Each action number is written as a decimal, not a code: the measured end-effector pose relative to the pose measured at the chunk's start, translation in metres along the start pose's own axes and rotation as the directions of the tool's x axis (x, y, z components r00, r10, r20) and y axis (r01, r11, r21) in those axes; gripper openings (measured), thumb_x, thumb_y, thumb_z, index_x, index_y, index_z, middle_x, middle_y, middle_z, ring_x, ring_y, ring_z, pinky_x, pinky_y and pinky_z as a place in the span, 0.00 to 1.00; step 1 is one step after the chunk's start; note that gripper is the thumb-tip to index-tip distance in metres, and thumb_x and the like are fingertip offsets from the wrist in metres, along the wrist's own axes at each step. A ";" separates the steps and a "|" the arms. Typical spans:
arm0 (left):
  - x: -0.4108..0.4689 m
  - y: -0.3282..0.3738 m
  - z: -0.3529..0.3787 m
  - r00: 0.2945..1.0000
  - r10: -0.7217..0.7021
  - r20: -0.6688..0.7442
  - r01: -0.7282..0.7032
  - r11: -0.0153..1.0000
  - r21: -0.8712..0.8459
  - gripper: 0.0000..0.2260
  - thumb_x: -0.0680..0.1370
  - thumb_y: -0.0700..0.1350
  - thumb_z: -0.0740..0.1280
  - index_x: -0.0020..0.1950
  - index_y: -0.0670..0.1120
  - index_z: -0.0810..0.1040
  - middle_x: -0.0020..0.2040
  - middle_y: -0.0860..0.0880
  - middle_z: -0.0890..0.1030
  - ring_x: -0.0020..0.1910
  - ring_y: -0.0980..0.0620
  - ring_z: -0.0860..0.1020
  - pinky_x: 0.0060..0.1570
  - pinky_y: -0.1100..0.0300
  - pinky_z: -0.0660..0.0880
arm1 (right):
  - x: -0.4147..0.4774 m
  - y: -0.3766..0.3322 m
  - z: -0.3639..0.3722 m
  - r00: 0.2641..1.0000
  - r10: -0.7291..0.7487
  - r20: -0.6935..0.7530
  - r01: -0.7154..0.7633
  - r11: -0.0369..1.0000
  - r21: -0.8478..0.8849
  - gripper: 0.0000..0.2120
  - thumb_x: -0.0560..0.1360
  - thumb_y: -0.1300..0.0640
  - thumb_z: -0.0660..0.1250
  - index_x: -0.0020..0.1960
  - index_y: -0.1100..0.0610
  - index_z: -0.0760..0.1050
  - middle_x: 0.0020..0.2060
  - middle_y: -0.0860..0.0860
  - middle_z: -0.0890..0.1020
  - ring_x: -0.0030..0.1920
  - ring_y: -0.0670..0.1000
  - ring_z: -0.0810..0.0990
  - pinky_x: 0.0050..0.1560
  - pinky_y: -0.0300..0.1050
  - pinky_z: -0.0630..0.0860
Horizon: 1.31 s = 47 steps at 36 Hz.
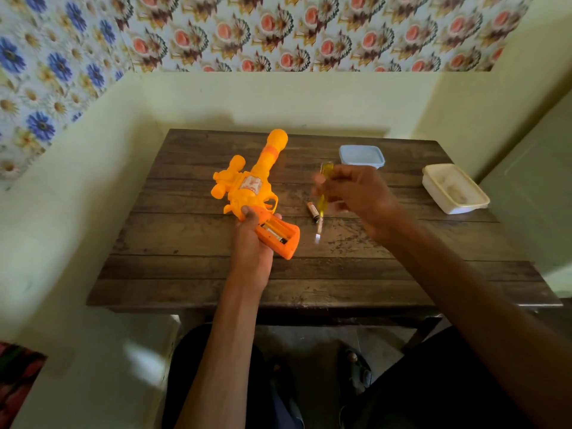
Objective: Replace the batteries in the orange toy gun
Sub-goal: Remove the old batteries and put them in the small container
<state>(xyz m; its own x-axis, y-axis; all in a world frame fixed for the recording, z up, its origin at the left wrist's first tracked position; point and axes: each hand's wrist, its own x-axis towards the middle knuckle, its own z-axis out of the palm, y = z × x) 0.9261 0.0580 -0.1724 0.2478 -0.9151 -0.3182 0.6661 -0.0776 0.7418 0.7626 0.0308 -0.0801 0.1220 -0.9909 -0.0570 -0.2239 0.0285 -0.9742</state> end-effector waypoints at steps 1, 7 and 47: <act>-0.001 0.001 0.001 1.000 -0.005 0.000 0.005 1.000 -0.005 0.19 0.82 0.52 0.57 0.71 0.46 0.67 0.55 0.44 0.79 0.49 0.48 0.80 0.52 0.45 0.77 | -0.002 -0.002 0.004 0.999 -0.039 -0.004 0.039 0.996 0.086 0.07 0.76 0.58 0.70 0.51 0.60 0.81 0.42 0.54 0.85 0.38 0.47 0.81 0.37 0.39 0.77; -0.003 0.001 0.000 0.999 0.028 0.030 -0.028 1.000 0.009 0.20 0.82 0.53 0.56 0.72 0.46 0.66 0.61 0.43 0.77 0.50 0.48 0.79 0.52 0.49 0.76 | -0.003 0.005 0.033 0.947 -0.263 -0.185 0.271 0.963 0.017 0.11 0.72 0.54 0.75 0.46 0.62 0.80 0.38 0.56 0.86 0.39 0.53 0.86 0.43 0.54 0.83; -0.002 0.003 0.000 0.998 -0.025 -0.055 0.022 0.998 -0.065 0.19 0.84 0.50 0.56 0.72 0.46 0.68 0.58 0.44 0.80 0.53 0.48 0.79 0.46 0.53 0.76 | 0.003 0.035 0.045 0.985 -0.058 -0.160 0.091 0.975 0.203 0.03 0.77 0.62 0.68 0.49 0.62 0.78 0.45 0.56 0.86 0.46 0.51 0.86 0.47 0.50 0.83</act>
<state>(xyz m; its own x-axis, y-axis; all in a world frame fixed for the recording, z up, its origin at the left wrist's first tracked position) 0.9277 0.0595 -0.1697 0.2688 -0.8899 -0.3687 0.7155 -0.0718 0.6949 0.7981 0.0352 -0.1238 -0.0217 -0.9991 0.0357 -0.0114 -0.0355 -0.9993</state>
